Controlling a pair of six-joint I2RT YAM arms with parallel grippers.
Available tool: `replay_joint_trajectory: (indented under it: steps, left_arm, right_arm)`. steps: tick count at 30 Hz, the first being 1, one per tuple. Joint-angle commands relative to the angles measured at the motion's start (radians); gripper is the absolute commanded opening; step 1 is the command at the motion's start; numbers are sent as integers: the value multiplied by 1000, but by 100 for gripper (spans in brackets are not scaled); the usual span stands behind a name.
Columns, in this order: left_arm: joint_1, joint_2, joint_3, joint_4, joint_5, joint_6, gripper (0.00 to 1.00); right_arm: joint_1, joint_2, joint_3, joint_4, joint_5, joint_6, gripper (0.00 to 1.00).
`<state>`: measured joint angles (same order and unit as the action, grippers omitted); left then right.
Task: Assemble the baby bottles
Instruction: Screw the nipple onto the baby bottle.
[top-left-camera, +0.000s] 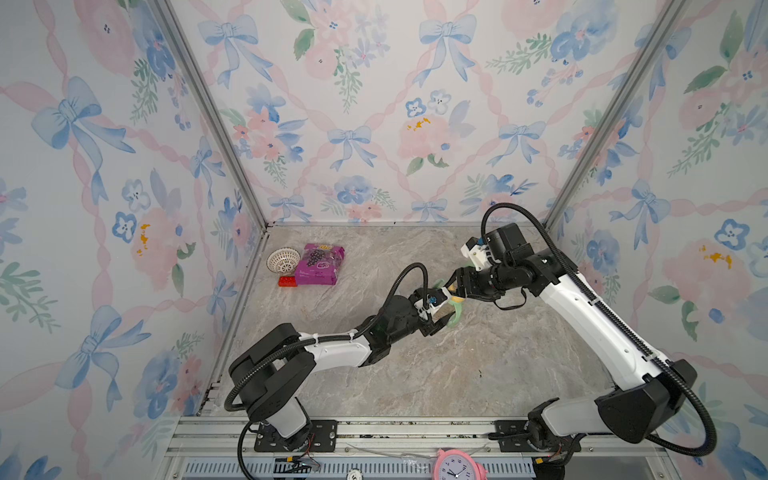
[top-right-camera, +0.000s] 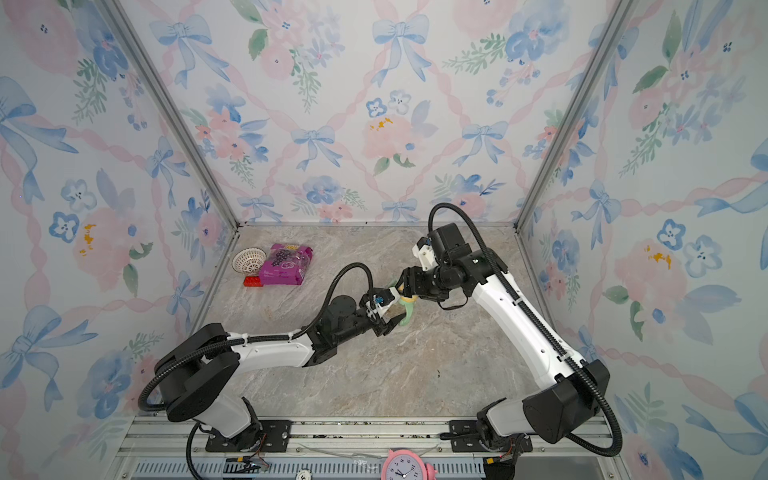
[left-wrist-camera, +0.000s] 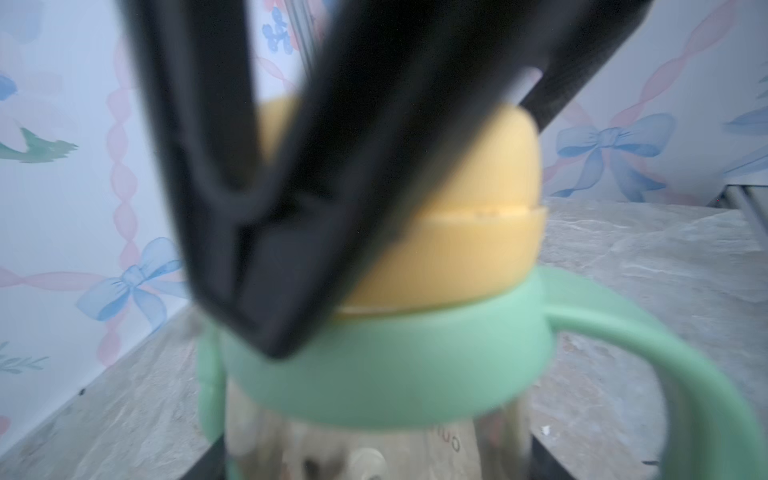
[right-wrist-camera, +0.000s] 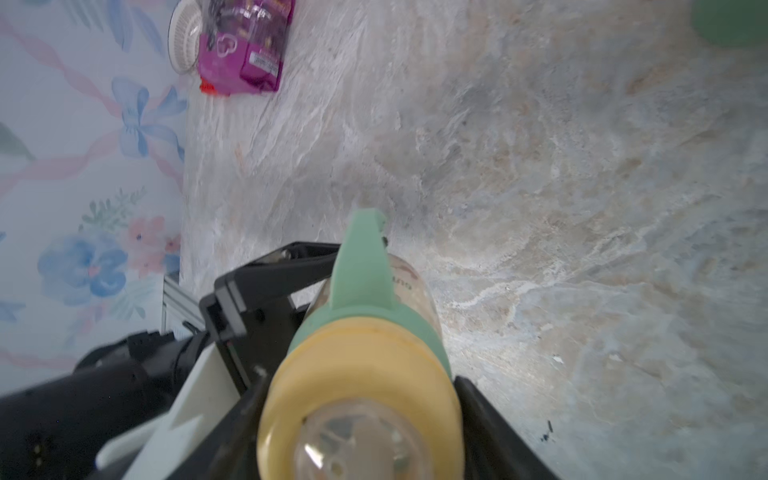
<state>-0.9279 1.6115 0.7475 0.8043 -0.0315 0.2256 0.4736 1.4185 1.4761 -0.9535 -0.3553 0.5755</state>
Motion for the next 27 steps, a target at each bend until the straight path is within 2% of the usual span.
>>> replay_joint_trajectory:
  steps: [1, 8, 13, 15, 17, 19, 22, 24, 27]
  left_arm:
    - [-10, 18, 12, 145, -175, 113, 0]
    - [22, 3, -47, 144, -48, 44, 0]
    - [65, -37, -79, 144, 88, -22, 0]
    - [87, -58, -88, 145, 192, -60, 0]
    - [120, -76, -82, 130, 361, -122, 0]
    - [149, -82, -58, 95, 589, -179, 0]
    - [150, -87, -36, 56, 760, -220, 0]
    - [150, -91, -26, 20, 803, -230, 0]
    - [150, -90, -19, -11, 825, -234, 0]
  right_arm:
    - [10, -15, 35, 88, 53, 298, 84]
    - [-28, -101, -12, 123, -11, 329, 100]
    - [-70, -193, -26, 70, -25, 287, 96]
    - [-101, -230, -28, 66, -55, 220, 96]
    - [-142, -246, -21, 78, -149, 72, 96]
    - [-155, -222, 58, -64, -179, -281, 96]
    - [-152, -166, 131, -285, -161, -686, 96]
    - [-153, -167, 108, -298, -188, -833, 96]
    - [-147, -179, 66, -239, -305, -900, 96]
